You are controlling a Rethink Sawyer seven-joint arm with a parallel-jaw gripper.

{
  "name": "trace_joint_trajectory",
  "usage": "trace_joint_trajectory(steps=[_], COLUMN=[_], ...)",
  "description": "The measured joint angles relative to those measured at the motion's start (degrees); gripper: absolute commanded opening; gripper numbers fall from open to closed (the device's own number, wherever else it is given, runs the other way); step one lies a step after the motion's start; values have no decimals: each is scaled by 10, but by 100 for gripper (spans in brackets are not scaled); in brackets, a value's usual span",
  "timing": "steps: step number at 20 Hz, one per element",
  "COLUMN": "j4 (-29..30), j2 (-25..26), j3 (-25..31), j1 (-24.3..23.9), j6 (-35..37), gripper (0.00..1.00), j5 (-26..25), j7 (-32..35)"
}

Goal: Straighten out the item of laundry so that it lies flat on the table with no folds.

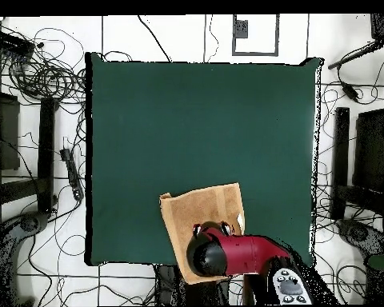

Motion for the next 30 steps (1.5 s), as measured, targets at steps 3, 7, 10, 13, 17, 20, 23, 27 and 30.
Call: trace_joint_trajectory(steps=[3,7,10,13,17,20,23,27,30], j4=[-5,-14,-19,-27,-33,-35,-36,-36,-36], j2=[0,6,16,28,41,48,54,54,54], j3=[5,7,8,10,11,11,12,12,12], j1=[0,0,0,0,-2,-5,-7,-11,-13], j6=[0,0,0,0,0,0,0,0,0], gripper=[100,100,100,100,100,100,100,100,100], j5=[0,0,0,0,0,0,0,0,0], j7=[0,0,0,0,0,0,0,0,0])
